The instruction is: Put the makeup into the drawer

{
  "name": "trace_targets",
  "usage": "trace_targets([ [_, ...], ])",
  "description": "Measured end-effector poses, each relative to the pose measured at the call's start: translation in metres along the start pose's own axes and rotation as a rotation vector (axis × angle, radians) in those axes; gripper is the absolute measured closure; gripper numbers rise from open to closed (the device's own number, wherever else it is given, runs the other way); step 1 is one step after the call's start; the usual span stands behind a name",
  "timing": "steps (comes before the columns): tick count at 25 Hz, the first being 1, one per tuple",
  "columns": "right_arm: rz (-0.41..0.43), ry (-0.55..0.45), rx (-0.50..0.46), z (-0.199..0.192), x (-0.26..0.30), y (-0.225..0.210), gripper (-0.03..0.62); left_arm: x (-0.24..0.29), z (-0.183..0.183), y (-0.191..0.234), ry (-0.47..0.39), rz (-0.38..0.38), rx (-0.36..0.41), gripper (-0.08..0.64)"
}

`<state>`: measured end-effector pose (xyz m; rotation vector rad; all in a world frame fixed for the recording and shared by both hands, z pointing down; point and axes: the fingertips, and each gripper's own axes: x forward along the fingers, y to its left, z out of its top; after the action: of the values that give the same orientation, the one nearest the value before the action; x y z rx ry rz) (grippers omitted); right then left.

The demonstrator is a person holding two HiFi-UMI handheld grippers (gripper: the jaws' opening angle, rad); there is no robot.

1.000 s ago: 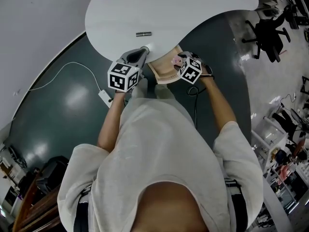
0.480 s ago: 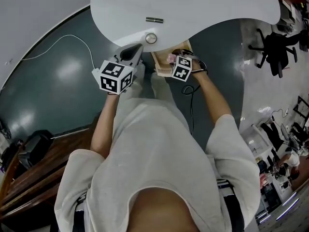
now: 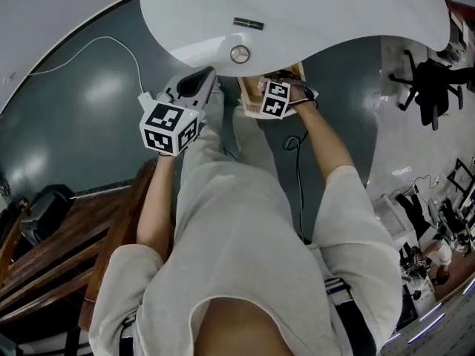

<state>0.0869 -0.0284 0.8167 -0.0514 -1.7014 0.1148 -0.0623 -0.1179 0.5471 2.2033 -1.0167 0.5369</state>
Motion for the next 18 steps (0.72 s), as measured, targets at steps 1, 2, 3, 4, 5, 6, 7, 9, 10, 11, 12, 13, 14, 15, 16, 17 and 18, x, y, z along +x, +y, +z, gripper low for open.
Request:
trace_targets([
  [1, 0.003, 0.005, -0.005, 0.001, 0.006, -0.001, 0.367, 0.0, -0.002, 0.001, 0.0, 0.003, 0.0, 0.546],
  [2, 0.006, 0.007, -0.01, 0.002, 0.012, -0.002, 0.367, 0.001, -0.004, 0.003, 0.001, 0.007, -0.001, 0.546],
  [3, 0.01, 0.009, -0.016, 0.004, 0.018, -0.003, 0.367, 0.001, -0.007, 0.004, 0.001, 0.01, -0.003, 0.546],
  [4, 0.016, 0.013, -0.029, 0.005, 0.024, -0.004, 0.367, 0.001, -0.01, 0.005, 0.001, 0.013, -0.006, 0.546],
  [5, 0.02, 0.019, -0.048, 0.006, 0.029, -0.005, 0.367, 0.001, -0.013, 0.006, 0.002, 0.018, -0.01, 0.546],
  [6, 0.021, 0.026, -0.069, 0.007, 0.033, -0.007, 0.367, 0.001, -0.016, 0.008, 0.002, 0.021, -0.015, 0.546],
  [7, 0.021, 0.034, -0.084, 0.007, 0.037, -0.009, 0.367, 0.001, -0.018, 0.01, 0.003, 0.024, -0.02, 0.546],
  [9, 0.021, 0.048, -0.095, 0.008, 0.045, -0.014, 0.367, 0.0, -0.022, 0.015, 0.005, 0.029, -0.027, 0.546],
  [10, 0.022, 0.054, -0.096, 0.008, 0.049, -0.015, 0.367, -0.001, -0.024, 0.018, 0.006, 0.033, -0.029, 0.546],
  [11, 0.024, 0.061, -0.098, 0.007, 0.053, -0.015, 0.367, -0.003, -0.026, 0.02, 0.006, 0.038, -0.032, 0.546],
  [12, 0.026, 0.069, -0.101, 0.006, 0.057, -0.015, 0.367, -0.004, -0.027, 0.022, 0.004, 0.043, -0.034, 0.546],
  [13, 0.029, 0.075, -0.104, 0.004, 0.061, -0.014, 0.365, -0.005, -0.029, 0.024, 0.002, 0.049, -0.036, 0.546],
  [14, 0.029, 0.079, -0.109, 0.003, 0.064, -0.013, 0.365, -0.006, -0.03, 0.025, 0.001, 0.054, -0.038, 0.546],
  [15, 0.028, 0.081, -0.116, 0.002, 0.066, -0.012, 0.364, -0.007, -0.031, 0.027, -0.001, 0.059, -0.04, 0.546],
  [16, 0.023, 0.081, -0.122, 0.001, 0.068, -0.012, 0.364, -0.008, -0.032, 0.029, -0.003, 0.064, -0.042, 0.546],
  [17, 0.018, 0.08, -0.128, 0.001, 0.069, -0.013, 0.364, -0.009, -0.032, 0.03, -0.005, 0.068, -0.043, 0.546],
  [18, 0.014, 0.079, -0.13, 0.002, 0.07, -0.012, 0.363, -0.01, -0.033, 0.031, -0.006, 0.072, -0.045, 0.546],
])
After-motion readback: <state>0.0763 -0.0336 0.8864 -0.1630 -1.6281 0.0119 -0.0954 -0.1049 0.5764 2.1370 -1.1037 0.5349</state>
